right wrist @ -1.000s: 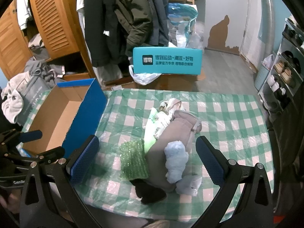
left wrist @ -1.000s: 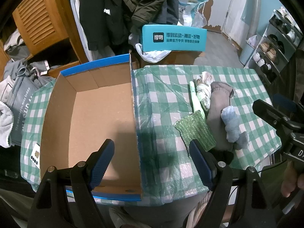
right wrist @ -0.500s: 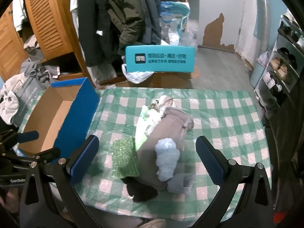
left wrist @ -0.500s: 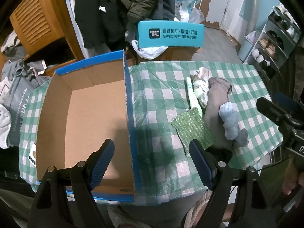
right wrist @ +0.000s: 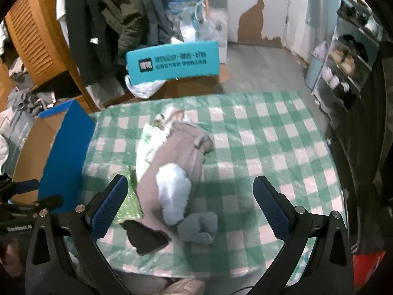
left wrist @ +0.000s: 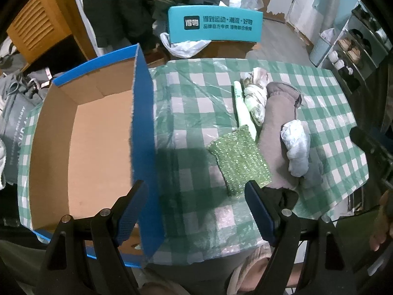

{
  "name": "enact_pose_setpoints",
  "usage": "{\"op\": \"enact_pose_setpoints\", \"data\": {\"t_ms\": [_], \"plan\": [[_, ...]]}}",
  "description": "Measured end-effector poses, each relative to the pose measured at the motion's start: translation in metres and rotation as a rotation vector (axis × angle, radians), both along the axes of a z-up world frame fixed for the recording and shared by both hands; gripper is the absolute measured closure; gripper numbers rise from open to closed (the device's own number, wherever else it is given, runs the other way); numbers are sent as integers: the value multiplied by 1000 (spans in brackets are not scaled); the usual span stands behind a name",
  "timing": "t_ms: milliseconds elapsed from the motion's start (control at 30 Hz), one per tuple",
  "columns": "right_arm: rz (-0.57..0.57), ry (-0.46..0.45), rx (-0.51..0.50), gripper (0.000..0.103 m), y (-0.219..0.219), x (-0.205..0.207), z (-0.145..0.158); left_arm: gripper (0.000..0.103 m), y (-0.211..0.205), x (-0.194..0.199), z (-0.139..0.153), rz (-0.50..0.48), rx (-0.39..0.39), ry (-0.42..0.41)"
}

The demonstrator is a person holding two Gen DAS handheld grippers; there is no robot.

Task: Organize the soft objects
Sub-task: 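Lower the left tool onto the green mesh scrubber while the right tool reaches the grey sock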

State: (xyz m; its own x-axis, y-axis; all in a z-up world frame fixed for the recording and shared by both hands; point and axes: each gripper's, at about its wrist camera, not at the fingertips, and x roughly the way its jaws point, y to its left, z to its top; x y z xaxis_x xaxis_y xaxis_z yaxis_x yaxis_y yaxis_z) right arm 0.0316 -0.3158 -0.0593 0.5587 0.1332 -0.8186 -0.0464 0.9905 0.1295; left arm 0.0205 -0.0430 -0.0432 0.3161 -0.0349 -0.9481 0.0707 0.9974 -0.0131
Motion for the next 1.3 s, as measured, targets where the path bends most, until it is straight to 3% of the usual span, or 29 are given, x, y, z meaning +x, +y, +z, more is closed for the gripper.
{"op": "enact_pose_setpoints", "data": {"t_ms": [467, 767, 1300], "plan": [[5, 151, -13, 2, -9, 1, -57, 21, -25, 15, -37, -21, 55, 74], [14, 222, -34, 4, -10, 1, -86, 21, -33, 25, -61, -9, 36, 130], [44, 272, -89, 7, -2, 3, -111, 21, -38, 36, -78, 9, 19, 167]]}}
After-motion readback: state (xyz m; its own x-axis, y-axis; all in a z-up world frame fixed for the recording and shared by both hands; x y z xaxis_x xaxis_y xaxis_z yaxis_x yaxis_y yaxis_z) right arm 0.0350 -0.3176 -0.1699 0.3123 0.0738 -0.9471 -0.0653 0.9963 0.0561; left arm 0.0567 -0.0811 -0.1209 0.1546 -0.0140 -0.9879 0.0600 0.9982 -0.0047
